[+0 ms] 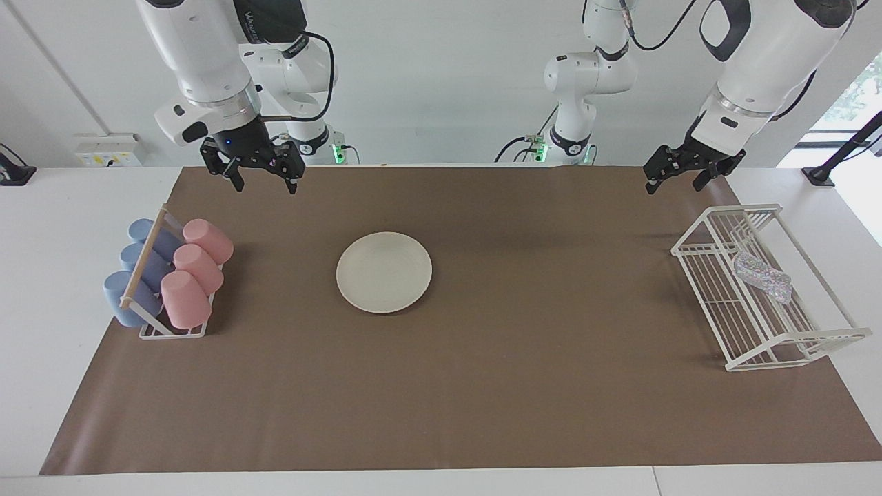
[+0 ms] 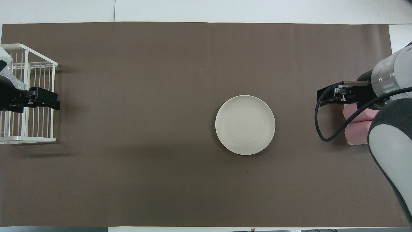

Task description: Wipe plate with sponge

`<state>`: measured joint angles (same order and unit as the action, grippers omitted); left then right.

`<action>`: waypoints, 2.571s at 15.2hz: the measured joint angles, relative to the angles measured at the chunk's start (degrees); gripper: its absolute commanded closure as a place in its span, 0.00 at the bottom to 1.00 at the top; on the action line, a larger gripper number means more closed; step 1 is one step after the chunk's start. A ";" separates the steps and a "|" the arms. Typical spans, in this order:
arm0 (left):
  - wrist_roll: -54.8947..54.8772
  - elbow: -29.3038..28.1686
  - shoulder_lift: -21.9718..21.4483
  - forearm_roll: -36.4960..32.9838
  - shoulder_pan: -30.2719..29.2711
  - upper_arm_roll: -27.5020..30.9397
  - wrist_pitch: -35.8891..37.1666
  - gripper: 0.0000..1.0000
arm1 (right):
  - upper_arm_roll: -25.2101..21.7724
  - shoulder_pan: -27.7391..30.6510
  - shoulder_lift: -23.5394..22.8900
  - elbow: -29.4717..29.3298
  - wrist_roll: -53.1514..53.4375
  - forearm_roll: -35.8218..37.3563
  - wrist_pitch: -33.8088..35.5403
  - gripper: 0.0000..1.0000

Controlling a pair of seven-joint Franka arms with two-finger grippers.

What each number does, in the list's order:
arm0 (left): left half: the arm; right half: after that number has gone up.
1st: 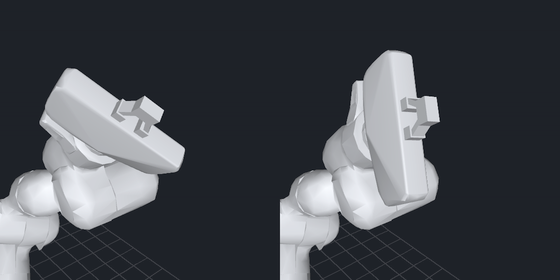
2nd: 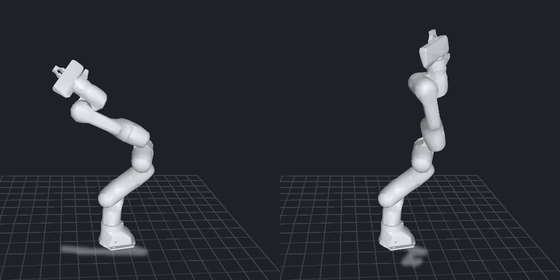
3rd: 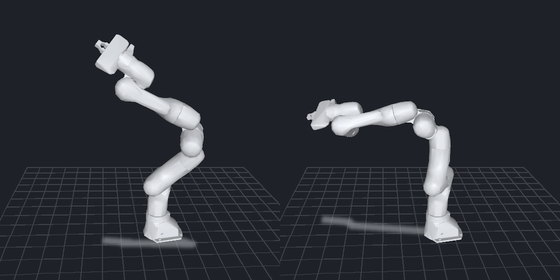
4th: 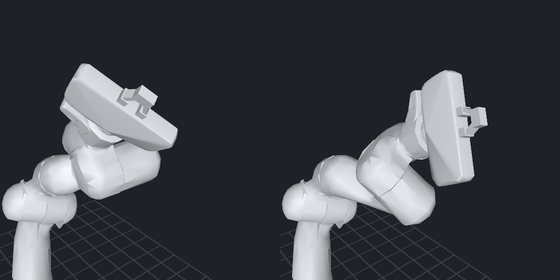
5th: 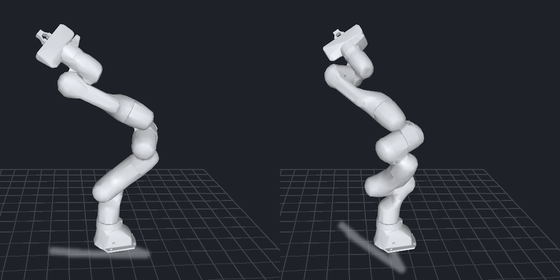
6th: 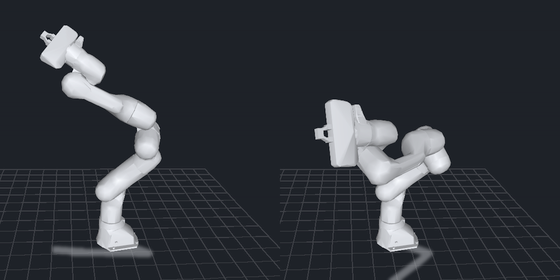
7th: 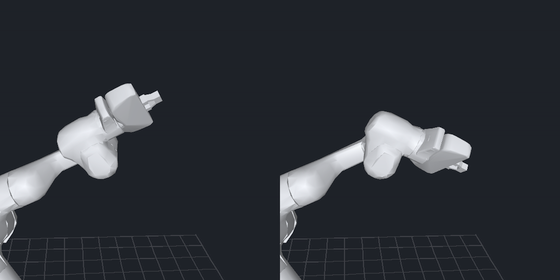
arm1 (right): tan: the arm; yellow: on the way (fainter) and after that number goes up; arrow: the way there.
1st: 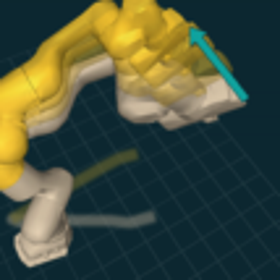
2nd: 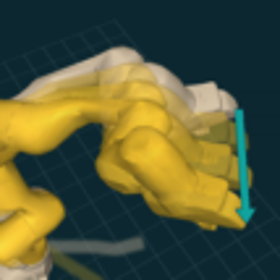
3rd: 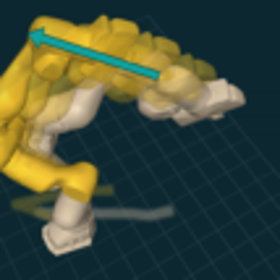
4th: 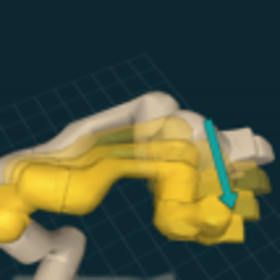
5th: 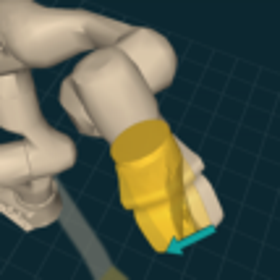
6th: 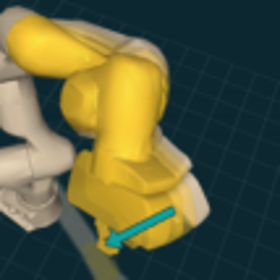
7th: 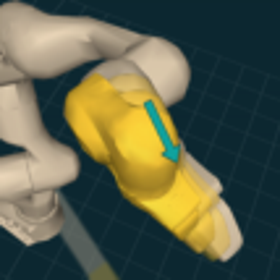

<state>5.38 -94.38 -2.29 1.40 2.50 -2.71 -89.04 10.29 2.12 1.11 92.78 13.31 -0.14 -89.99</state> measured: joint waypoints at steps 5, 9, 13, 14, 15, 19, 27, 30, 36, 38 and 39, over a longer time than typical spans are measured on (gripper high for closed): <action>0.00 0.00 -0.01 0.00 0.00 0.01 -0.16 0.00 | 0.00 0.00 0.00 0.00 0.00 0.00 0.00 0.00; 0.01 0.00 -0.01 0.00 -0.04 0.20 -1.17 0.00 | 0.00 0.00 0.00 0.00 0.00 0.00 0.00 0.00; 0.03 0.00 -0.01 0.00 -0.04 0.25 -1.69 0.00 | 0.00 0.00 0.00 0.00 0.00 0.00 0.00 0.00; 0.03 0.00 -0.01 -0.04 -0.04 0.27 -1.81 0.00 | 0.00 0.00 0.00 0.00 0.00 0.00 0.00 0.00; 0.03 0.00 -0.01 -0.43 -0.04 0.29 -1.98 0.00 | 0.00 0.00 0.00 0.00 0.00 0.00 0.00 0.00; -0.16 -0.07 0.17 -9.40 0.02 0.24 -2.95 0.00 | 0.00 0.00 0.00 0.00 0.00 0.00 0.00 0.00; -1.26 -6.50 4.29 -36.62 1.36 -0.41 -12.49 0.00 | 0.00 0.00 0.00 0.00 0.00 0.00 0.00 0.00; -1.16 -7.49 7.39 -45.22 2.16 -0.46 -15.17 0.00 | 0.00 0.00 0.00 0.00 0.00 0.00 0.00 0.00; 9.32 -10.09 11.00 -50.20 1.99 0.23 -20.51 0.00 | 0.00 0.00 0.00 0.00 0.00 0.00 0.00 0.00; 12.49 -11.13 11.01 -50.62 1.27 0.30 -22.06 0.00 | 0.00 0.00 0.00 0.00 0.00 0.00 0.00 0.00; 15.10 -11.63 11.00 -50.65 0.77 0.32 -22.82 0.00 | 0.00 0.00 0.00 0.00 0.00 0.00 0.00 0.00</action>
<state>20.48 -106.01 8.70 -49.25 3.27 -2.38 -111.85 10.29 2.12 1.11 92.78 13.31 -0.14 -89.99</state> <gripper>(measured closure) 0.000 0.000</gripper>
